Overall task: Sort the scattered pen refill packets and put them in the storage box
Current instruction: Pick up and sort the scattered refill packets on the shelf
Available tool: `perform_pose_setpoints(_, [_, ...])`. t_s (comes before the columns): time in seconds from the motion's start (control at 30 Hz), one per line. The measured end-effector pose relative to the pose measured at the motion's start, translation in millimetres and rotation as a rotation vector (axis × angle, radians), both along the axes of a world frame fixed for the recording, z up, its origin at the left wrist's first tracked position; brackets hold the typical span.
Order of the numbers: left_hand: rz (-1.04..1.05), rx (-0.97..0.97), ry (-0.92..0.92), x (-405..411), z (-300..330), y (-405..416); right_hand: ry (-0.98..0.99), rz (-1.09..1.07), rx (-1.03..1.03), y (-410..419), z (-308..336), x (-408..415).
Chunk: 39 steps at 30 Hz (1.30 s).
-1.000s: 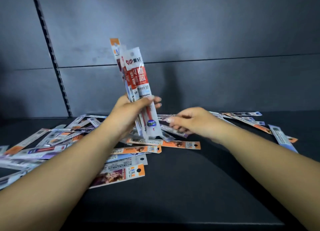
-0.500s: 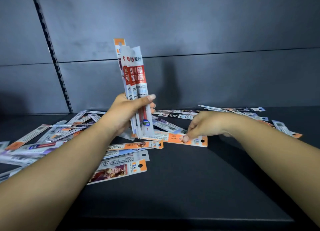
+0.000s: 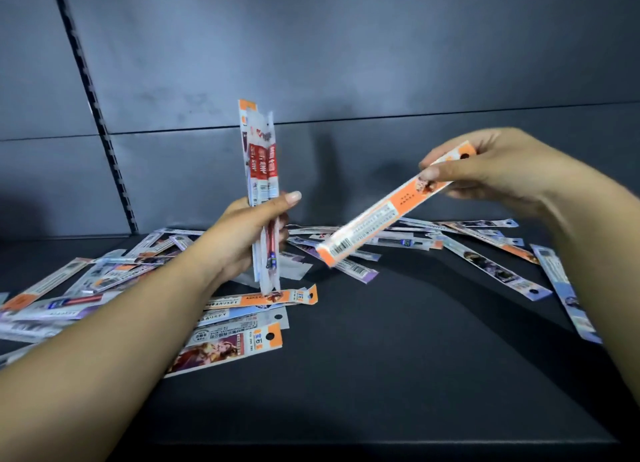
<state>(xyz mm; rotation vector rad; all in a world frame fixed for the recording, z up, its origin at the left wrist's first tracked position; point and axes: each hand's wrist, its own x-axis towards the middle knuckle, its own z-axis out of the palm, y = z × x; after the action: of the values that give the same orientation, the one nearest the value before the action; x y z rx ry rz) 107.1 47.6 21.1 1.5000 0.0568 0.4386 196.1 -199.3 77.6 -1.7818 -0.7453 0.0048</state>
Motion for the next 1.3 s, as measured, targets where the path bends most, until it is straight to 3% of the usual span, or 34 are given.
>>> perform_pose_setpoints(0.13, [-0.146,-0.120,0.026,-3,3,-2,0.034,0.057,0.122,3,1,-6])
perform_pose_setpoints(0.43, [-0.552,-0.084,0.059,-14,-1,-41,0.202,0.226,0.289,62,-19,-33])
perform_pose_setpoints(0.57, [-0.547,-0.025,0.079,-16,-5,-40,0.145,0.218,0.272,79,-21,-38])
perform_pose_setpoints(0.67, [-0.428,-0.022,0.044,-11,-4,-28,0.219,0.171,0.303,87,-15,-26])
perform_pose_setpoints(0.73, [-0.282,-0.024,0.027,-7,0,-14,0.251,0.098,0.213,88,-18,-11])
perform_pose_setpoints(0.83, [-0.142,-0.039,-0.013,-2,1,4,0.184,-0.041,-0.164,91,-48,12])
perform_pose_setpoints(0.97, [-0.114,0.017,-0.002,3,-4,9,-0.058,-0.090,-0.703,100,-87,20])
perform_pose_setpoints(1.03, [-0.102,0.035,-0.005,4,-4,11,-0.131,-0.102,-0.843,103,-89,17])
perform_pose_setpoints(1.3, [-0.085,0.044,0.007,6,-5,15,-0.051,-0.154,-0.633,97,-86,26])
